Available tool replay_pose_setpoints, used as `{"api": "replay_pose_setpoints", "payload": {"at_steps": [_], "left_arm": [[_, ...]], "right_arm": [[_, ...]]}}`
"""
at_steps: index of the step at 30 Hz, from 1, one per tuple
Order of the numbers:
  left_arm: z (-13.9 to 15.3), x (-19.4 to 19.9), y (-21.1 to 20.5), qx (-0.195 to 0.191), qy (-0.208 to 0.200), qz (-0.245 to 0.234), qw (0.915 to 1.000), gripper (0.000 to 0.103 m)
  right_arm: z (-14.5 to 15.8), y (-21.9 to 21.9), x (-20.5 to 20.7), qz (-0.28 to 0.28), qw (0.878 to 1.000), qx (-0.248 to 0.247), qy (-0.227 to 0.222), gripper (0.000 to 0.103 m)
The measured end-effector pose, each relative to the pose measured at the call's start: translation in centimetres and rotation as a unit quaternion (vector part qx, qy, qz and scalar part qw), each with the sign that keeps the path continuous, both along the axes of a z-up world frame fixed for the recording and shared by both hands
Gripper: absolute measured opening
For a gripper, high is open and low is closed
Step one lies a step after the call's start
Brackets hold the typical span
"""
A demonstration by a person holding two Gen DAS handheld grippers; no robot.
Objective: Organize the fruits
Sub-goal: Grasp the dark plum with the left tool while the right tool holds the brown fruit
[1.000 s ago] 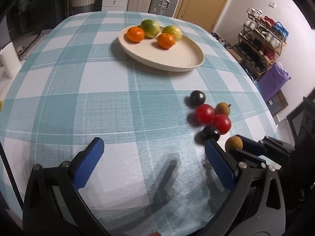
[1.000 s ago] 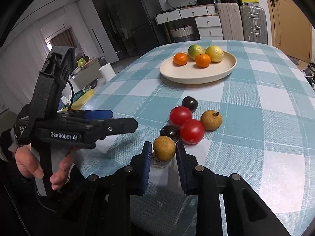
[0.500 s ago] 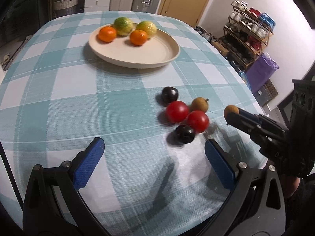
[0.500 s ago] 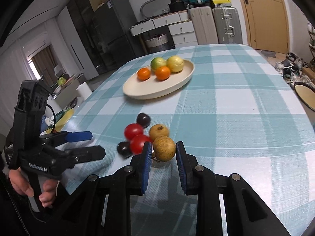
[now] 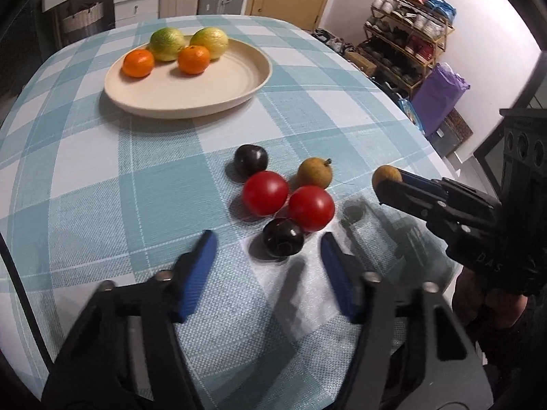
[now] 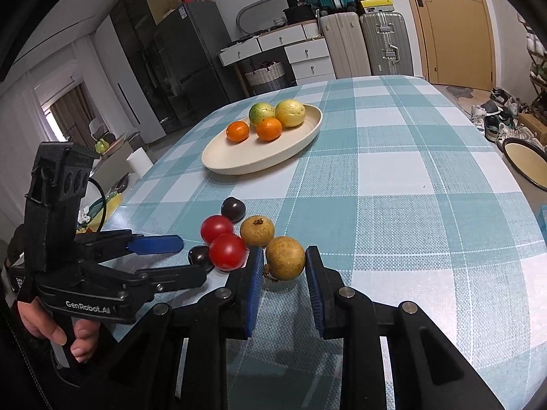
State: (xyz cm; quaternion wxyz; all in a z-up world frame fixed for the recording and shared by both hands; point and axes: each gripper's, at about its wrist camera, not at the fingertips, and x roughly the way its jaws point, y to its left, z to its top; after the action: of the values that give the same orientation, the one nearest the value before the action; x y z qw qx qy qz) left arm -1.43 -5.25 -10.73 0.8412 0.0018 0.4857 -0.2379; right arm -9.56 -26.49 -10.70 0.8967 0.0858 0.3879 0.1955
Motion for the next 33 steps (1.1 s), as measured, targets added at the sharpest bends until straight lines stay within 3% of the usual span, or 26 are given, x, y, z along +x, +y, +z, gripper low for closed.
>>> {"api": "replay_pose_setpoints", "payload": {"at_steps": [6,9,18,21,33], "left_arm": [[0.0,-0.1,-0.2,-0.012,0.002,-0.011,0.9999,0.028],[0.1,-0.2,-0.2,-0.016,0.002,-0.017,0.9997,0.024],[0.5,-0.2,0.8,-0.033,0.009,-0.009,0.9994,0.023],[1.1,0.1,1.9,-0.065,0.025,0.007,0.9975,0.023],[5.1,2.0,4.9,-0.091,-0.02,0.039,0.9949,0.023]], "right_arm": [[-0.1,-0.2,-0.1,0.0,1.0,0.005,0.001,0.026],[-0.2,-0.3,-0.1,-0.001,1.0,0.005,0.001,0.026],[0.1,-0.3,-0.3,-0.001,1.0,0.012,-0.007,0.026],[0.5,0.0,-0.4,0.005,1.0,0.015,-0.017,0.026],[1.5,1.6,2.0,0.028,0.999,0.023,-0.021,0.026]]}}
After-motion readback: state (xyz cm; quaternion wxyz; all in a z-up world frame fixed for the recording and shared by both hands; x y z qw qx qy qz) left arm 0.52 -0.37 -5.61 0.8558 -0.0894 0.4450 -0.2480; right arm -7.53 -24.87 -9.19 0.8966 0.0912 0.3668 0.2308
